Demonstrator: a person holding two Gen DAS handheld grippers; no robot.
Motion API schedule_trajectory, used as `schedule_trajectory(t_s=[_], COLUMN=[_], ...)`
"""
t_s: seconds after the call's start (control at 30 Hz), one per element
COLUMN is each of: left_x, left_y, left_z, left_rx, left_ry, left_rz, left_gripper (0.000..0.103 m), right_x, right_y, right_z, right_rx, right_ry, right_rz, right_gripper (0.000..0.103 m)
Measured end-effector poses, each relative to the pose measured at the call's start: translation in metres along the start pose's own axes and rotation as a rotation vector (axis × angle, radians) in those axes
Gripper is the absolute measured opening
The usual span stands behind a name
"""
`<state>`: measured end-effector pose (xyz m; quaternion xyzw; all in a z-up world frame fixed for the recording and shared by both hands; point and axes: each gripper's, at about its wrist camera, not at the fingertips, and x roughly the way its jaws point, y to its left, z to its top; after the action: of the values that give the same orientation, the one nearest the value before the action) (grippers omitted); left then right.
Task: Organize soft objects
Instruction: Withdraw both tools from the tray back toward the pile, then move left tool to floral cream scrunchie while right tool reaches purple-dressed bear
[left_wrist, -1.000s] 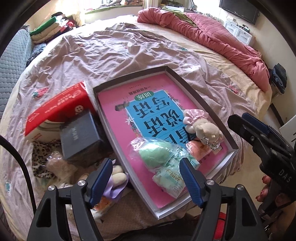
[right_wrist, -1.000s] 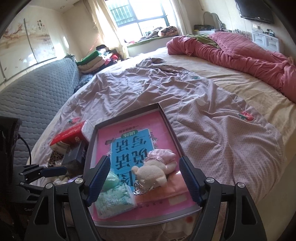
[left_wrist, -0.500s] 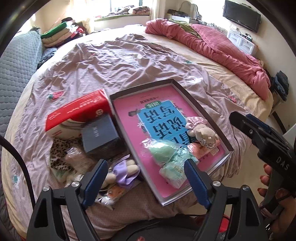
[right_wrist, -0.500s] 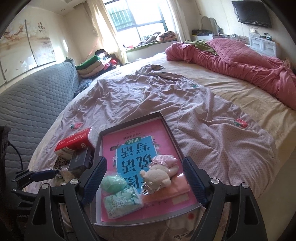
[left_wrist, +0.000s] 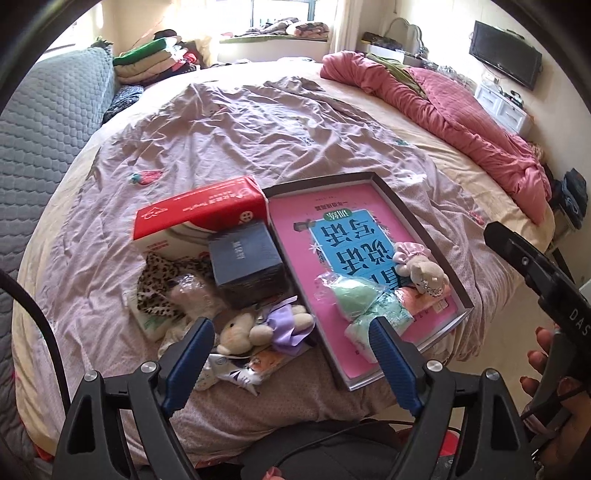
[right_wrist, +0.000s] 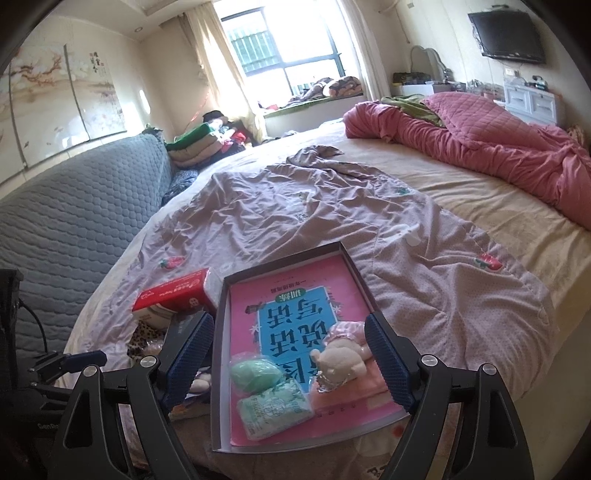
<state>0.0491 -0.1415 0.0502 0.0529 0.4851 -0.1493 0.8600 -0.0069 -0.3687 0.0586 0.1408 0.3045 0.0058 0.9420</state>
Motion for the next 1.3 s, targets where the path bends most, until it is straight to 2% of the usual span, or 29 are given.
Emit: schedule_trajectory(t_s=[0.33, 0.53, 1.0, 1.3], left_x=[-0.018, -0.024, -0.057, -0.065], left_y=[0.015, 0.032, 0.096, 0.134], left_z=[-0.006, -0.013, -0.019, -0.032], left_rx=[-0.041, -0.074, -0.179, -0.252], left_ry=[-0.024, -0.020, -0.069, -0.070], left_rz=[0.021, 0.032, 0.097, 0.128], left_gripper=[0.085, 0.085, 0.085, 0.085], right_x=[-0.011, -0.017, -0.023, -0.021], right_y=[0.032, 0.054, 0.096, 0.110], right_z=[0.005, 0.007, 0.002, -0.005], right_rx=[-0.068, -0.107, -0.221, -0.270], right_ry=[0.005, 0.001, 0.022, 0.037], right_rz=[0.020, 0.064, 0.148, 0.187], right_gripper=[0.085, 0.085, 0.085, 0.085])
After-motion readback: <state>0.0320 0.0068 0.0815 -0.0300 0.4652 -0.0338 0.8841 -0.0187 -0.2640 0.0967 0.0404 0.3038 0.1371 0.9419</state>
